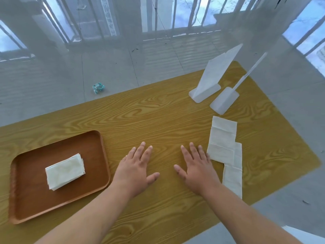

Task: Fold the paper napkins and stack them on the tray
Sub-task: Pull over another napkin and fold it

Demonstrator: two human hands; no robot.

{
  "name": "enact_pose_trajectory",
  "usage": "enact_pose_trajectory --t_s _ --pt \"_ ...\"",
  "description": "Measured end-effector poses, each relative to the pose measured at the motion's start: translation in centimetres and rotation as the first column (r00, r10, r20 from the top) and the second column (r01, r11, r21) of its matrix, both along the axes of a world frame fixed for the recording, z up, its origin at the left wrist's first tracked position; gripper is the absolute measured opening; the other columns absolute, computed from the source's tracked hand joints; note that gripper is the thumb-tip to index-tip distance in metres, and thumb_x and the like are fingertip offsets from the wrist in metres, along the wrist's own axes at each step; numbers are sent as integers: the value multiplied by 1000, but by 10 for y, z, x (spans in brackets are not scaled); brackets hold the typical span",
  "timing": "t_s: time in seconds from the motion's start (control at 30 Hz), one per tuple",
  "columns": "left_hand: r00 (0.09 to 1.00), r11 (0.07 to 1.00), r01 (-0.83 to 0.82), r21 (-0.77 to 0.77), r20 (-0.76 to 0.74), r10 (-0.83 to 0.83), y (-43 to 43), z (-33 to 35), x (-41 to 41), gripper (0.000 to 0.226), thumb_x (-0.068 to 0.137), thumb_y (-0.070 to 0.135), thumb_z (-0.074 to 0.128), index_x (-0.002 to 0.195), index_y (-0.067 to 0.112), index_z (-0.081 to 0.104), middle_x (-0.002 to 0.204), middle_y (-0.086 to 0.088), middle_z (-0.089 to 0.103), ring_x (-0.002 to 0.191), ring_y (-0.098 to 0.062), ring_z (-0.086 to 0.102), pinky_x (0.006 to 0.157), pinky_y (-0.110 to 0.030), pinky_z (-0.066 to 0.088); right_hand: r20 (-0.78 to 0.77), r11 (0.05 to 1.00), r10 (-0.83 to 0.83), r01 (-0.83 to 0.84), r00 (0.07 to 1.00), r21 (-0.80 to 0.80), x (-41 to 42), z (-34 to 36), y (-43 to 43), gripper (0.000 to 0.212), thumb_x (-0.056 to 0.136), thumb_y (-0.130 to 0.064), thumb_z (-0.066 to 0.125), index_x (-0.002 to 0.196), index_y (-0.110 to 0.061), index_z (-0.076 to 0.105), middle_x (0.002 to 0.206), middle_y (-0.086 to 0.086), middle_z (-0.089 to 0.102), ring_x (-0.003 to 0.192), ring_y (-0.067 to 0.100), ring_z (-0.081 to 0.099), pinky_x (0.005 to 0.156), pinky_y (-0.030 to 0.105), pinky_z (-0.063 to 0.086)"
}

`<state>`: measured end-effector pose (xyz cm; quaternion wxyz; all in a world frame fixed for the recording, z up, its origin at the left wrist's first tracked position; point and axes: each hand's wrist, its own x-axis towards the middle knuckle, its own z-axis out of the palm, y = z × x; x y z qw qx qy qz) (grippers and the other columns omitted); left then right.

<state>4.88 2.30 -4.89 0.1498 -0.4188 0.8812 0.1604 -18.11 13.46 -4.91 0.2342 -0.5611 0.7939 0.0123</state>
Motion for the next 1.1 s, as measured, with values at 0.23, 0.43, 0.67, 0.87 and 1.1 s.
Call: enact_pose_trajectory --t_s 0.23,0.43,0.67,0.87,1.1 --pt "1000 1000 14 -8 0 -14 -2 2 13 94 92 80 26 162 30 -13 172 -3 -15 159 -22 -3 128 -45 16 -68 962 -261 254 963 -97 4 4 -12 85 98 -66 24 159 -22 -16 167 25 -5 154 42 -5 123 58 6" --pt "999 1000 -22 7 -23 22 4 3 17 93 94 78 28 162 30 -13 172 -2 -18 159 -21 -4 128 -44 15 -20 995 -86 87 996 50 5 5 -14 84 97 -71 15 160 -24 -15 168 21 -12 155 37 -12 125 54 2" --pt "1000 999 8 -47 26 -7 3 8 24 85 93 77 26 163 35 6 174 -3 2 157 -25 10 127 -50 10 137 922 377 -358 916 -147 48 11 -6 62 101 -53 31 154 -22 33 155 7 44 153 22 20 124 35 9" --pt "999 989 10 -147 40 -4 3 15 29 72 90 76 25 139 32 54 142 -2 54 132 -26 45 116 -50 31 143 929 330 -294 933 -225 50 13 -6 45 100 -33 42 143 -20 45 141 9 53 144 26 35 123 36 21" --pt "960 945 -216 -245 126 251 -1 21 21 79 91 79 29 139 18 46 122 0 56 109 -22 49 90 -38 44 93 946 292 -273 952 -172 49 9 -4 51 99 -24 42 150 -19 41 157 4 40 152 25 23 125 41 19"
